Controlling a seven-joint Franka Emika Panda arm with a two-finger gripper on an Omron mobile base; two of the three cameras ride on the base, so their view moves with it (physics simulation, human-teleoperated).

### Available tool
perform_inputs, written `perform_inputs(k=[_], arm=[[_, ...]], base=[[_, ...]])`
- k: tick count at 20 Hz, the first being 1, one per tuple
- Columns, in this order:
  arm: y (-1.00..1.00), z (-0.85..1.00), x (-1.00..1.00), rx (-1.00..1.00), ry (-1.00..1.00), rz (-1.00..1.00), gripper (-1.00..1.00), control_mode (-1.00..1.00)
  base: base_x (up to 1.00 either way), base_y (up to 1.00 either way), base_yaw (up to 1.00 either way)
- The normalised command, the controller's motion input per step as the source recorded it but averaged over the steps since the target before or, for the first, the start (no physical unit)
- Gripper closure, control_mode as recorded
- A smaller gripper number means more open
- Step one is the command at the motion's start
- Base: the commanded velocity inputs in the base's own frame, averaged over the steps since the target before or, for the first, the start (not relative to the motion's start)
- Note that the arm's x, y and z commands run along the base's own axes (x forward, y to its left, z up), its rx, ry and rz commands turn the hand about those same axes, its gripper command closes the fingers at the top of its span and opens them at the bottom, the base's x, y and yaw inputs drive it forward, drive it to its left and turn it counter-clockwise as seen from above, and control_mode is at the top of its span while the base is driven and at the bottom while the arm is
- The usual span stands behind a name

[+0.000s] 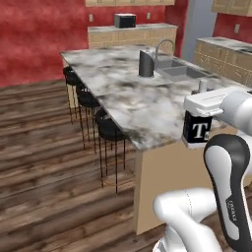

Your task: Get the candle and the liquor from the cabinet and move them to the dining counter.

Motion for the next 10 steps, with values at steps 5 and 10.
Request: perform_inputs(k=[5,10], arm=[[0.00,0.00,0.00,0.00,0.00,0.00,1.00,1.00],[0.00,0.00,0.00,0.00,0.00,0.00,1.00,1.00]], base=[[0.65,0.61,-0.30],[0.47,0.58,-0.34]])
